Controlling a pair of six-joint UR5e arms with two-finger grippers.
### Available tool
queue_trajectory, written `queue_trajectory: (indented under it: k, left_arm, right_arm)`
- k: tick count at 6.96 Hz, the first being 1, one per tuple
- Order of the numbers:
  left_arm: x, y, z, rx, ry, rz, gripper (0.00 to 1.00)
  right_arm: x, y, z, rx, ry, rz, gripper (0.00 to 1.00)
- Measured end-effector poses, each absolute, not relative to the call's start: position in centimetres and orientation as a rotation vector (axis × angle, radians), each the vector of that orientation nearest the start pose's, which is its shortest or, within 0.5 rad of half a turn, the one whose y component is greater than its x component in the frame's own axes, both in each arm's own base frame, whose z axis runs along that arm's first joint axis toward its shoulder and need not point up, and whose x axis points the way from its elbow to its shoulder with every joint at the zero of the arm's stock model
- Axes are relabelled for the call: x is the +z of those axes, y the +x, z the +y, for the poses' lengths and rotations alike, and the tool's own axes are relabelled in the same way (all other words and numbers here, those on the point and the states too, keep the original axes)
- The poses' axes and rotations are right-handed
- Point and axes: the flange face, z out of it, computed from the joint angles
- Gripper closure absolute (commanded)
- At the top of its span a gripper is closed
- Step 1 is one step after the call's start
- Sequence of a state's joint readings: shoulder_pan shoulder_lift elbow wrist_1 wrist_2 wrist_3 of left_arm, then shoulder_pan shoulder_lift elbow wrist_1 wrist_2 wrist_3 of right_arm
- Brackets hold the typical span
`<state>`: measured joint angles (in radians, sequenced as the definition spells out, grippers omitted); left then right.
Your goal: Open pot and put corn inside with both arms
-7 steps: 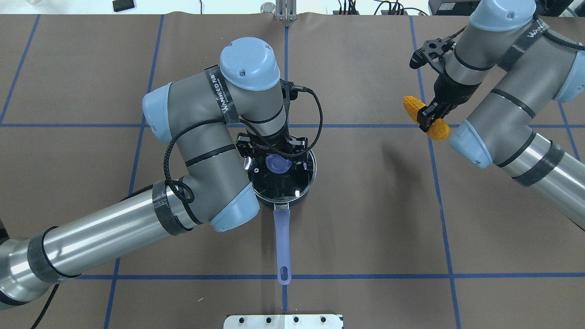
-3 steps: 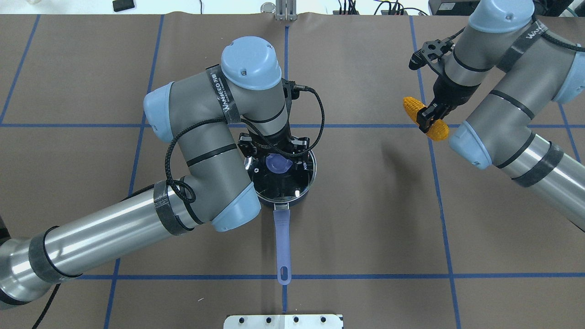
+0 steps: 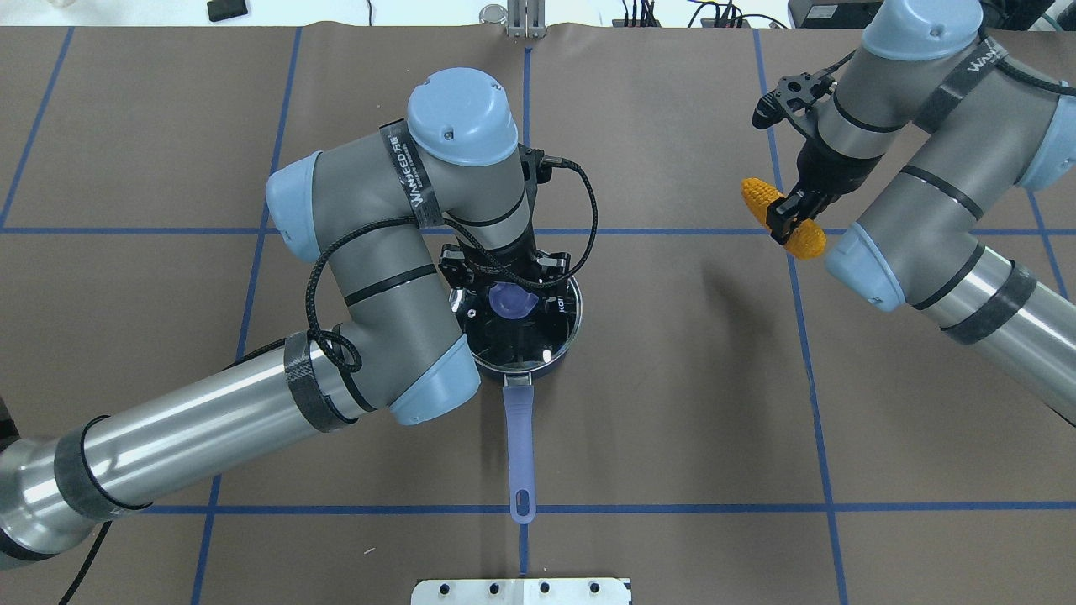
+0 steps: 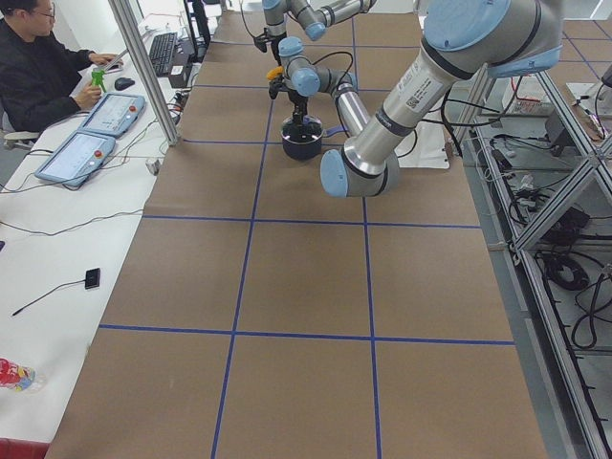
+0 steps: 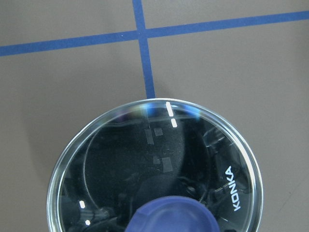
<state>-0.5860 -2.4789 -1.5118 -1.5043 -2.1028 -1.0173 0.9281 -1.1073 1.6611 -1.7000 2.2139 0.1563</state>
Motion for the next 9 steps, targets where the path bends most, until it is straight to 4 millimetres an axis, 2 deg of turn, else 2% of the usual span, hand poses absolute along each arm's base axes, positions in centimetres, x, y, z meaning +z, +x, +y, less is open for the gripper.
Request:
queue_trajectory:
  k: [2,6,9]
  left_arm:
    - [12.0,55.9,-47.0,0.177,-0.012,0.915,0.30]
    - [11.8,55.5,-47.1,0.175,-0.010,0.918,0.29]
    - [11.1,53.6,-48.2,0.158,0.007,0.936,0.30]
  right_arm:
    - [37.0,-33.0,-56.3,-0.599,0.130,-0.752,0.69]
    - [37.0,-33.0,-56.3,-0.600,0.130,-0.753,0.69]
    - [36.7,-33.0,-56.3,-0.601,0.134,-0.756,0.69]
